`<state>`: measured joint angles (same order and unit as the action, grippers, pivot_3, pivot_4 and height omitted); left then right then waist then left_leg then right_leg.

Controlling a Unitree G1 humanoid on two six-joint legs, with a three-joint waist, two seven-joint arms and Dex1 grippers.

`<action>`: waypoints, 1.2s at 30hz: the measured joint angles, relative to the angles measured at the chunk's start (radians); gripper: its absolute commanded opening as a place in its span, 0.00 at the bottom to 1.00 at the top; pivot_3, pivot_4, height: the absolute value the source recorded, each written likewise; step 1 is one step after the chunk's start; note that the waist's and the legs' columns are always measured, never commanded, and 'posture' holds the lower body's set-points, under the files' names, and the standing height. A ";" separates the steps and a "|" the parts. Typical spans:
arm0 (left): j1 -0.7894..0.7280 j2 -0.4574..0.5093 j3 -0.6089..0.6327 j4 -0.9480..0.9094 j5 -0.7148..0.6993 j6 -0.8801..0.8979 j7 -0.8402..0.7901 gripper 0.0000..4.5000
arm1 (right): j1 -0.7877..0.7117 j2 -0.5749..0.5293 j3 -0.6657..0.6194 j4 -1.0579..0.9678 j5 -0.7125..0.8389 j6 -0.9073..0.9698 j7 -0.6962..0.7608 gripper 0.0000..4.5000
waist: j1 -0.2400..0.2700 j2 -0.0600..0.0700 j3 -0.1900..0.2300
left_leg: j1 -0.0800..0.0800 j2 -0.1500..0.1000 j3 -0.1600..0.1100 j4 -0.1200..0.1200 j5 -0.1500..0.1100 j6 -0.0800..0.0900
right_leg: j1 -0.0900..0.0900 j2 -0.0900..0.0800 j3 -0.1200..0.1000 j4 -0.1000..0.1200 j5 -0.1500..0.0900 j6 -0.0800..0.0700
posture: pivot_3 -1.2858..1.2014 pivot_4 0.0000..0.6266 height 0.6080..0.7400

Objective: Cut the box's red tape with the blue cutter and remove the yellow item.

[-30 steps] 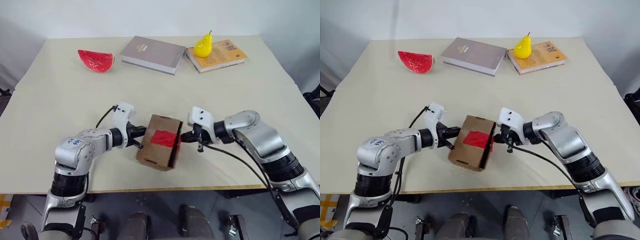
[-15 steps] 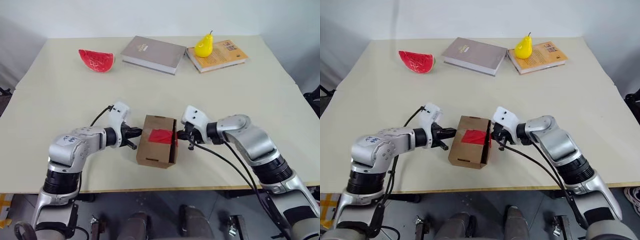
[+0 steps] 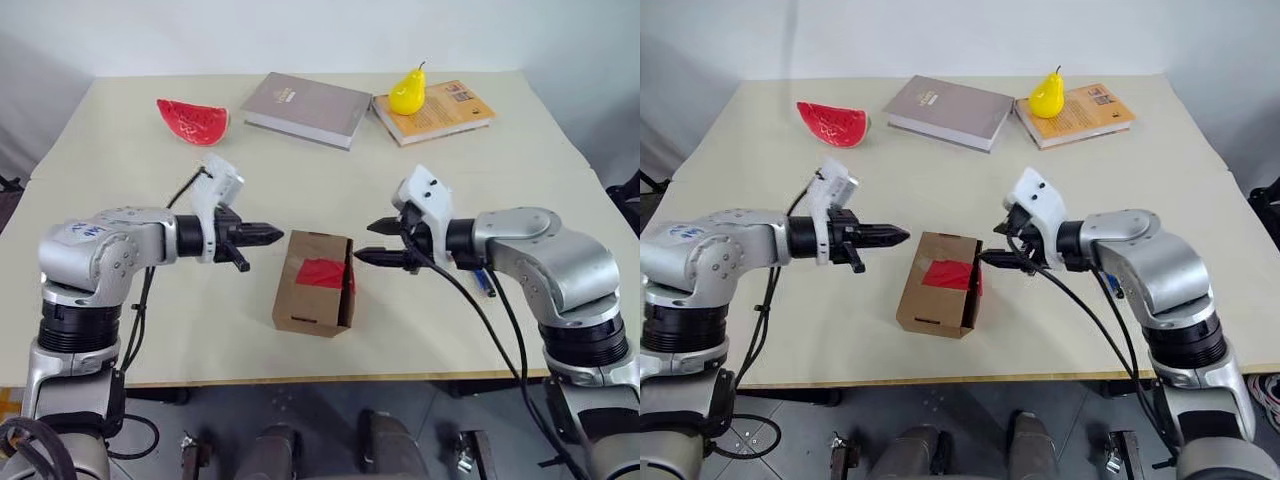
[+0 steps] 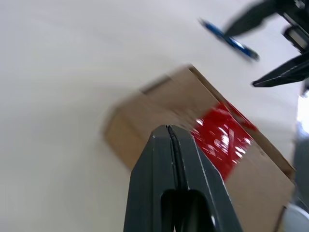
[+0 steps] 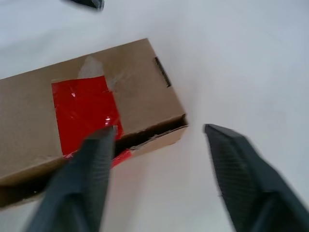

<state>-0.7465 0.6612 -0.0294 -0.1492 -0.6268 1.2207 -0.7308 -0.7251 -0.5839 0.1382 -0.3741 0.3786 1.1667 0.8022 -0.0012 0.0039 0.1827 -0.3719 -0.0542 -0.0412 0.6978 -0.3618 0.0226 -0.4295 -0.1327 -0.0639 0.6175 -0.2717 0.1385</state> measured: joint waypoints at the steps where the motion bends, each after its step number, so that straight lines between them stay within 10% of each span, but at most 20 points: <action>1: -0.001 -0.006 -0.011 0.001 0.000 -0.001 -0.003 0.00 | 0.006 0.009 0.008 -0.006 0.003 0.013 -0.017 0.99 | 0.000 0.000 0.000 | 0.000 0.000 0.000 0.000 0.000 0.000 | 0.000 0.000 0.000 0.000 0.000 0.000 | 0.52 0.24 1.00; 15: -0.025 0.015 -0.138 0.046 0.085 -0.088 -0.059 0.00 | 0.090 0.005 0.049 -0.017 0.004 -0.022 -0.106 0.99 | 0.000 0.000 0.000 | 0.000 -0.001 0.000 0.000 0.000 0.000 | -0.001 0.000 0.001 0.002 0.000 0.000 | 0.52 0.24 1.00; 25: -0.021 0.015 -0.135 0.047 0.094 -0.090 -0.068 0.00 | 0.201 -0.238 0.187 -0.002 -0.112 -0.218 -0.030 0.99 | 0.004 -0.001 -0.001 | 0.002 -0.002 0.000 0.001 0.000 0.002 | 0.001 0.000 0.003 0.000 0.000 0.000 | 0.52 0.24 1.00; 36: -0.005 0.009 -0.118 0.043 0.096 -0.099 -0.054 0.00 | 0.238 -0.067 -0.199 0.010 0.163 0.074 -0.071 0.99 | 0.004 -0.001 -0.001 | 0.002 -0.002 -0.001 0.001 0.000 0.002 | 0.001 0.000 0.003 0.001 0.000 0.000 | 0.52 0.24 1.00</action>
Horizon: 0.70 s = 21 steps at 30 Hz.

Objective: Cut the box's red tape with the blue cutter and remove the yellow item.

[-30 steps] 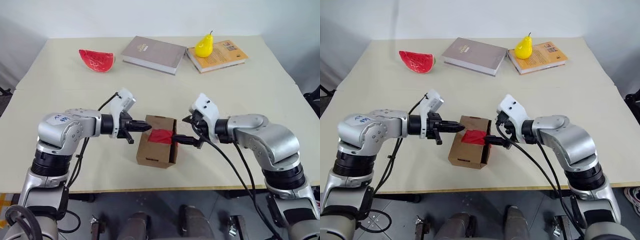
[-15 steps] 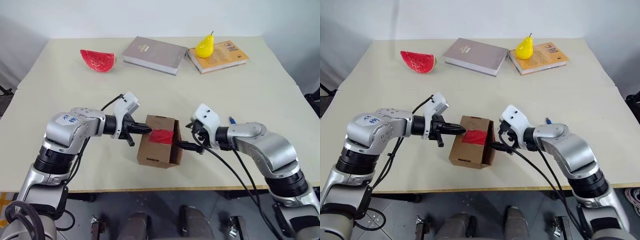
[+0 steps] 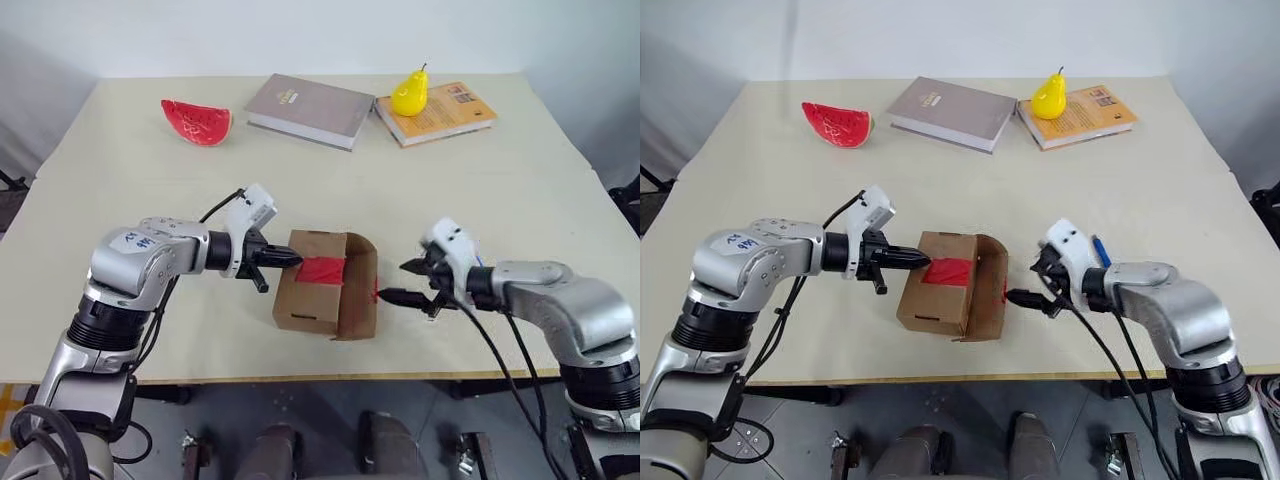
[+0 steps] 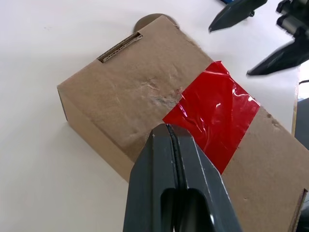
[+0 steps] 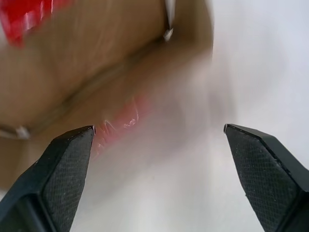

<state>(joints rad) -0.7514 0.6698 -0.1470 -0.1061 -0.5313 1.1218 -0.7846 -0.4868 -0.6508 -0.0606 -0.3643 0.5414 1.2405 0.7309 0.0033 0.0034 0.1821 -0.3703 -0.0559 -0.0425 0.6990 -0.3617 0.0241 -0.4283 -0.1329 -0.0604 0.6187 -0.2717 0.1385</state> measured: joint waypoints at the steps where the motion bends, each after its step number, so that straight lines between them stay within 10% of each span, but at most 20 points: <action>1: 0.001 0.000 0.001 0.000 0.000 0.000 0.000 0.00 | 0.000 0.008 -0.017 0.000 0.017 0.020 -0.008 0.99 | 0.000 0.000 0.000 | 0.000 0.000 0.000 0.000 0.000 0.000 | 0.000 0.000 0.000 0.000 0.000 0.000 | 0.52 0.24 1.00; 21: 0.002 -0.036 0.002 0.010 0.035 -0.031 0.016 0.00 | -0.153 0.275 -0.019 0.248 0.105 0.226 -0.126 0.99 | -0.015 0.000 -0.001 | 0.002 0.001 0.001 0.000 0.001 -0.001 | -0.001 0.002 0.002 0.003 0.000 0.000 | 0.52 0.24 1.00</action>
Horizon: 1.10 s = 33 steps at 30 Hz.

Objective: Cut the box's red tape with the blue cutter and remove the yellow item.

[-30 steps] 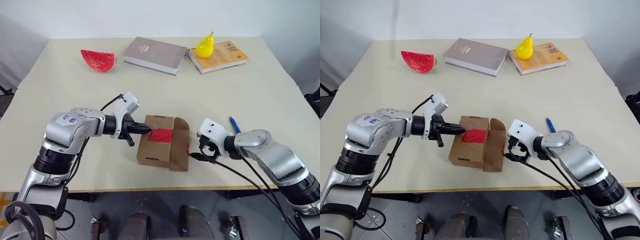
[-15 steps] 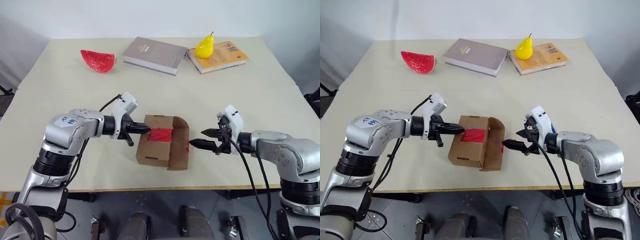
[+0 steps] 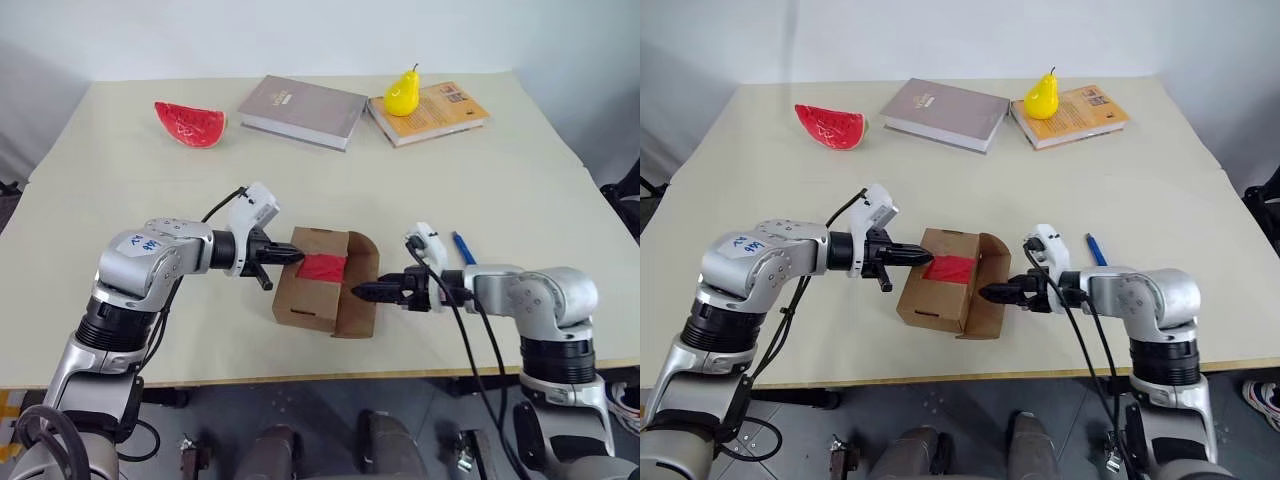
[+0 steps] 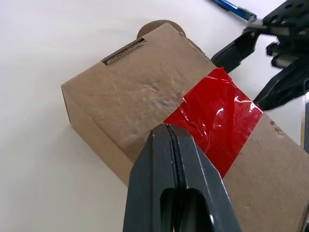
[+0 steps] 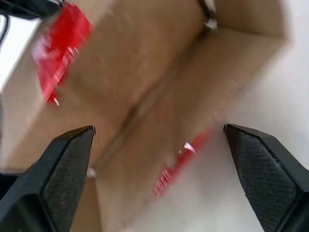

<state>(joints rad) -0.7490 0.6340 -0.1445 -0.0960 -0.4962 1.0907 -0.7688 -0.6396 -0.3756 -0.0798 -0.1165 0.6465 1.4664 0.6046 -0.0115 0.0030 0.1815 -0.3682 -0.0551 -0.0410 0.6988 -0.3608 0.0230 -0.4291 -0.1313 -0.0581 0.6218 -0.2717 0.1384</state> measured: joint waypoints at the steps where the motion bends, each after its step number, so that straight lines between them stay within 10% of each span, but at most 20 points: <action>1: 0.000 0.000 0.002 0.000 0.001 -0.001 0.002 0.00 | -0.010 0.012 0.005 0.006 0.000 0.004 -0.006 0.99 | 0.000 0.000 0.000 | 0.000 0.000 0.000 0.000 0.000 0.000 | 0.000 0.000 0.000 0.000 0.000 0.000 | 0.52 0.24 1.00; 6: 0.000 0.000 0.009 -0.001 0.008 -0.001 0.010 0.00 | -0.026 0.060 0.002 0.013 -0.011 0.027 -0.067 0.80 | 0.000 0.000 0.000 | 0.000 0.000 0.000 0.000 0.000 0.000 | 0.000 0.000 0.000 0.001 0.000 0.000 | 0.52 0.24 1.00; 17: 0.008 0.000 0.018 -0.007 0.010 0.000 0.014 0.00 | 0.045 0.127 -0.101 -0.097 0.031 0.143 -0.245 0.01 | 0.006 0.000 0.000 | -0.001 -0.001 0.000 0.000 0.000 0.000 | -0.001 0.000 0.002 0.001 0.000 0.000 | 0.52 0.24 1.00; 27: 0.007 -0.001 0.019 -0.004 0.012 -0.008 0.013 0.00 | 0.028 0.178 -0.182 -0.120 0.168 0.143 -0.457 0.01 | 0.006 0.000 0.000 | -0.001 -0.001 0.000 -0.001 0.000 0.000 | -0.002 0.000 0.003 0.001 0.000 0.000 | 0.52 0.24 1.00; 33: 0.005 -0.032 0.050 -0.004 0.011 -0.033 0.011 0.00 | -0.145 0.003 -0.209 -0.043 0.485 0.143 -0.658 0.01 | 0.008 0.002 0.001 | -0.002 -0.002 -0.001 -0.001 0.000 0.001 | -0.002 -0.001 0.002 0.000 0.000 0.000 | 0.52 0.24 1.00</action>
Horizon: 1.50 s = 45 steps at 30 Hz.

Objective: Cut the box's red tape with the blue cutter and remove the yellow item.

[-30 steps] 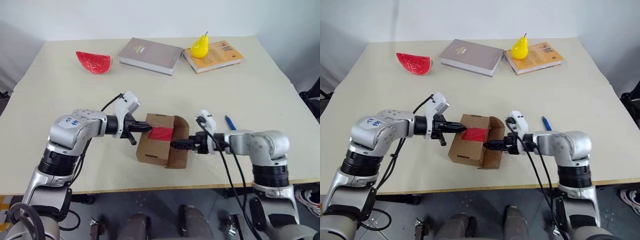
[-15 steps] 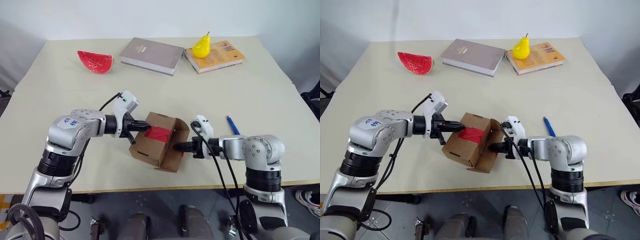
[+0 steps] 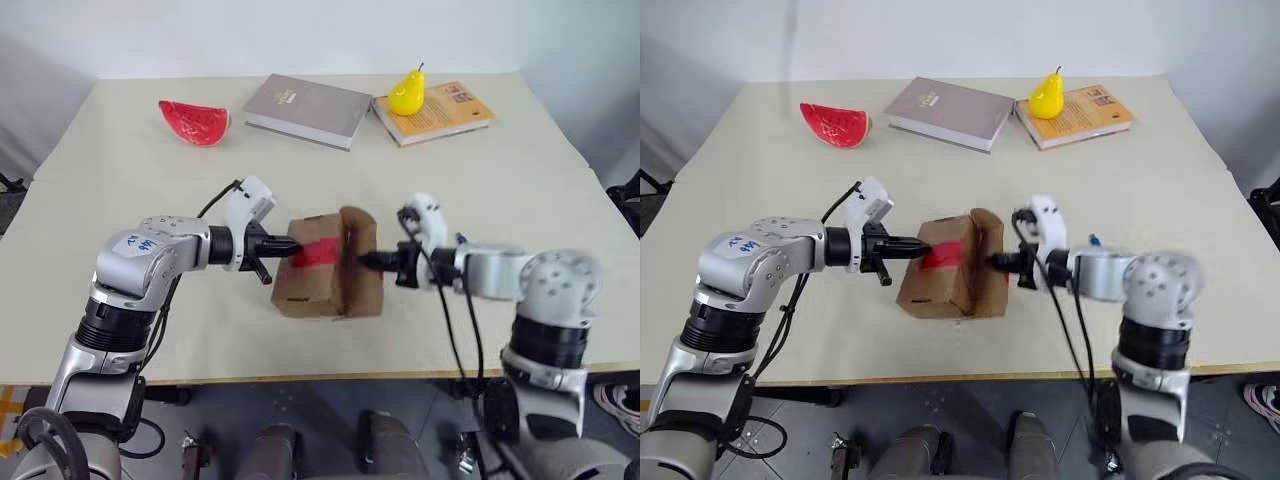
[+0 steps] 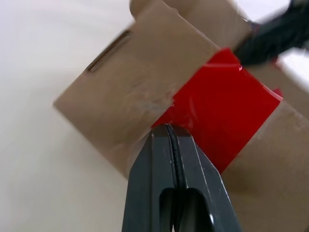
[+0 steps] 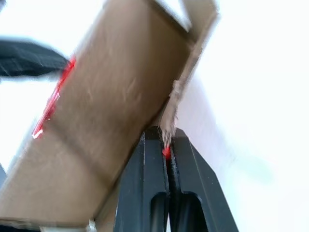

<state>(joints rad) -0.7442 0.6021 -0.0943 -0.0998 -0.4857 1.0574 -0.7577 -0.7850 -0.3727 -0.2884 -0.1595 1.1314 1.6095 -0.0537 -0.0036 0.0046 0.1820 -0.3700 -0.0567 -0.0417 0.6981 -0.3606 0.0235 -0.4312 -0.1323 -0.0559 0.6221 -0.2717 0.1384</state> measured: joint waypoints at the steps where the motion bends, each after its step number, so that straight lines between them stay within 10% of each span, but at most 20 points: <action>1: 0.001 -0.008 0.004 0.000 -0.001 -0.005 0.000 0.00 | -0.026 -0.030 0.002 0.024 0.061 0.000 -0.040 0.01 | 0.000 0.000 0.000 | 0.000 0.000 0.000 0.000 0.000 0.000 | 0.000 0.000 0.000 0.000 0.000 0.000 | 0.52 0.24 1.00; 12: 0.053 -0.047 0.015 0.000 -0.001 -0.035 0.001 0.00 | -0.196 -0.389 0.341 0.099 0.784 -0.198 -0.450 0.01 | -0.002 0.000 0.001 | -0.002 0.003 0.002 -0.001 0.000 0.000 | 0.001 0.000 -0.004 -0.007 0.000 0.000 | 0.52 0.24 1.00; 23: -0.013 0.107 0.129 -0.003 -0.080 -0.041 -0.144 0.00 | -0.215 -0.308 0.471 0.106 0.828 -0.379 -0.707 0.01 | 0.003 -0.001 0.001 | -0.003 0.004 -0.001 0.000 0.000 0.001 | 0.004 0.000 -0.007 -0.011 0.000 0.000 | 0.52 0.24 1.00; 45: -0.052 0.201 -0.165 -0.005 0.049 -0.183 -0.318 0.00 | -0.184 -0.452 0.478 0.104 0.828 -0.341 -0.653 0.01 | -0.018 0.000 0.001 | -0.002 0.007 0.001 -0.001 0.000 0.001 | 0.004 0.001 0.003 -0.011 0.000 -0.001 | 0.52 0.24 1.00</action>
<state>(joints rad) -0.7958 0.8035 -0.2596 -0.1046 -0.4369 0.8742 -1.0755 -0.9690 -0.8246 0.1897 -0.0559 1.9591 1.2681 -0.7067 -0.0220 0.0041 0.1831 -0.3724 -0.0499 -0.0411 0.6972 -0.3608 0.0243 -0.4276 -0.1315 -0.0531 0.6108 -0.2720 0.1379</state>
